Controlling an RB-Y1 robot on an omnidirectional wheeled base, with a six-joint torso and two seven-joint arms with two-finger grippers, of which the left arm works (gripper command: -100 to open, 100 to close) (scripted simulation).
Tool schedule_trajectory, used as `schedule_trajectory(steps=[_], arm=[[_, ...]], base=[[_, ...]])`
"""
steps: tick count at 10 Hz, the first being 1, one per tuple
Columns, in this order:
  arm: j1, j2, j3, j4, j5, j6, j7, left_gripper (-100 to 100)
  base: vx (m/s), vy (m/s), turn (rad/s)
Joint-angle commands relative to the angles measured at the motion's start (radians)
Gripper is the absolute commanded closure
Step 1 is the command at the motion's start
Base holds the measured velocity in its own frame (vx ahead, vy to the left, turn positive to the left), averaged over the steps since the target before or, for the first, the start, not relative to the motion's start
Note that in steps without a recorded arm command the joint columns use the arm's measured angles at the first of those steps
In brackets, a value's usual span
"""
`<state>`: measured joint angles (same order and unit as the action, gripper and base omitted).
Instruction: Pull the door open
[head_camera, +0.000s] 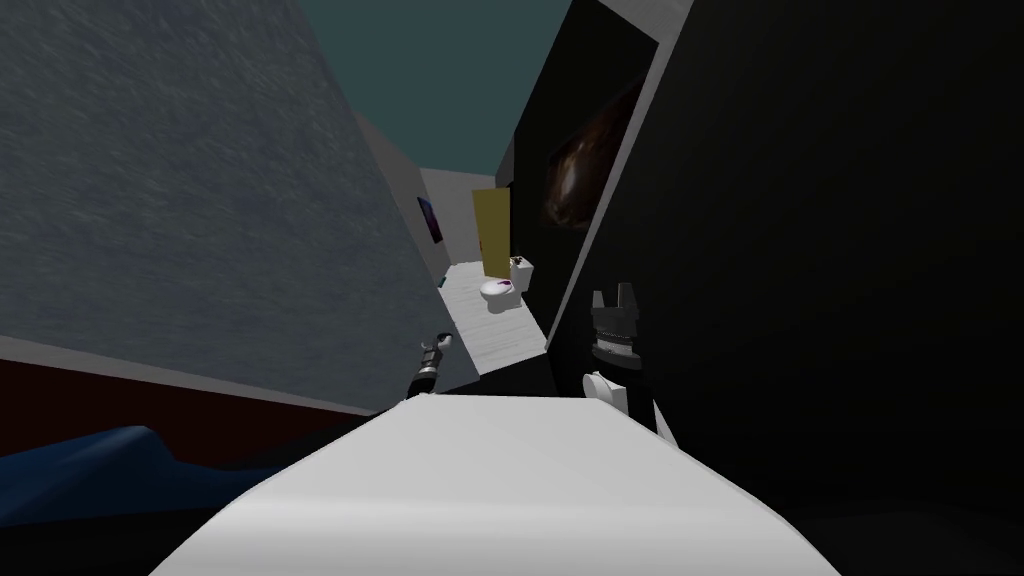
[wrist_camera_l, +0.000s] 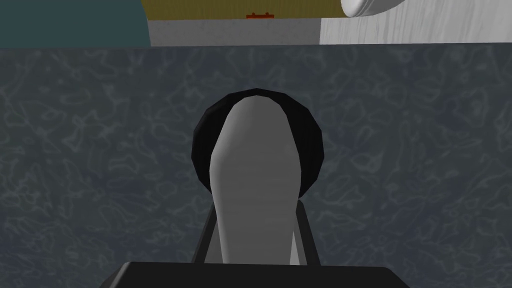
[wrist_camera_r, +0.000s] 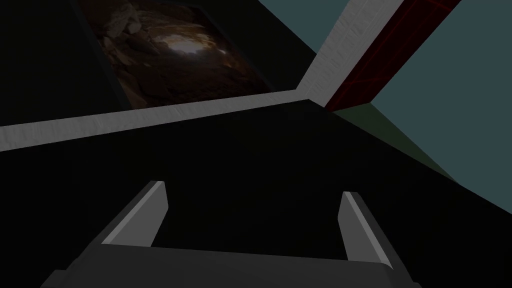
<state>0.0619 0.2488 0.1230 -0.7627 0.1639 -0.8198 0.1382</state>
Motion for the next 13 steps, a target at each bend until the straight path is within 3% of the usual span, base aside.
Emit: schedule_trajectory(steps=[1,7,8,9,13], arm=[[0.013,0.009,-0.013,0.0,-0.006,-0.007,0.016,100],[0.051,0.07,-0.067,0.0,-0.029,-0.052,0.1,100],[0.056,0.077,-0.073,0.0,-0.031,-0.058,0.11,100],[0.047,0.072,-0.068,0.009,-0.029,-0.056,0.102,100],[0.094,0.115,-0.097,0.022,-0.04,-0.121,0.156,100]], base=[[-0.195,0.022,-0.125],[-0.212,0.016,-0.128],[-0.241,0.023,-0.125],[-0.105,0.015,-0.031],[-0.202,0.022,-0.173]])
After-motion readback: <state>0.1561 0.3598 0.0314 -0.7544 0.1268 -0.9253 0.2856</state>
